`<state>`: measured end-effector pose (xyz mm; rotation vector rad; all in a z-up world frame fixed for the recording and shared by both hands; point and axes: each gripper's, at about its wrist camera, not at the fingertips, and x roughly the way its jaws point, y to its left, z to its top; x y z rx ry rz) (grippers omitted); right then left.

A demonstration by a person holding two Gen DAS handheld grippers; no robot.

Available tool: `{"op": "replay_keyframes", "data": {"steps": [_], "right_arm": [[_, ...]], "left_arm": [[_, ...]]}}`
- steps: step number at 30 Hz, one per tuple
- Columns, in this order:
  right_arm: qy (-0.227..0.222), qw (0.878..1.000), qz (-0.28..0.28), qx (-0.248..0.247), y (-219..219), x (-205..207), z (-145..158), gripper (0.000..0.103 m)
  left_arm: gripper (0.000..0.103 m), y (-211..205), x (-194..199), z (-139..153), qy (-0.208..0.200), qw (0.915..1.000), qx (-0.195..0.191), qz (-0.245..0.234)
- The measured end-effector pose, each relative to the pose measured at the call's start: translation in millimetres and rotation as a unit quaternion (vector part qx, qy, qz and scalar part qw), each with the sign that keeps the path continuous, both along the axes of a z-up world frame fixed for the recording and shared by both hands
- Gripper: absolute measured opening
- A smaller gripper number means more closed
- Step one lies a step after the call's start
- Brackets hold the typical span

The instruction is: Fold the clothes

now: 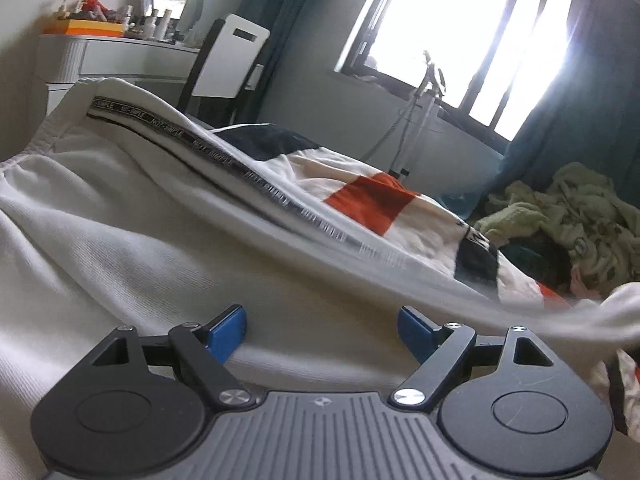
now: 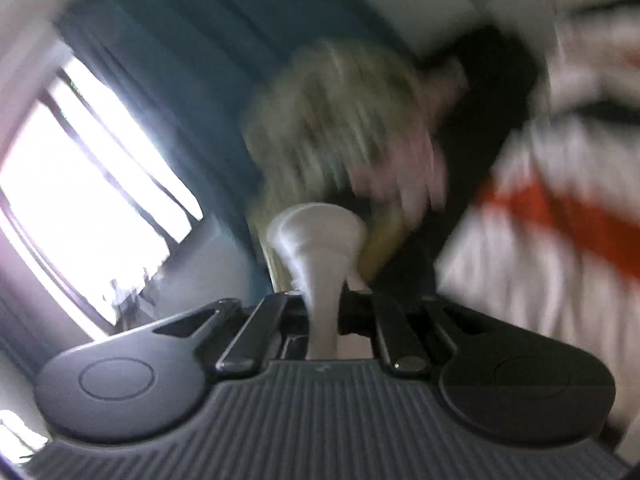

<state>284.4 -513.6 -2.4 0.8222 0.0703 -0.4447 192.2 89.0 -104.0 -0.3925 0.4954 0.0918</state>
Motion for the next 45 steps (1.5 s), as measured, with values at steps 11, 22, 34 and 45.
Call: {"op": "replay_keyframes", "data": {"steps": [11,22,34,45], "right_arm": [[0.171,0.964,-0.037,0.202,-60.0,-96.5,-173.3,0.007],[0.176,0.973,0.013,0.152,-55.8,-109.7,-146.6,0.025],[0.228,0.971,0.057,0.048,-21.7,-129.9,-100.7,0.084],[0.203,0.956,-0.020,0.212,-50.8,-182.3,-120.1,0.085]], "left_arm": [[0.084,-4.4,-7.9,7.8,0.014,0.9998,0.008,-0.013],[0.084,1.9,-15.3,19.0,0.024,0.9996,-0.004,-0.018],[0.084,-0.5,-37.8,32.6,0.046,0.9979,0.003,-0.045],[0.085,7.4,-53.8,38.8,0.055,0.9976,-0.009,-0.041]]}}
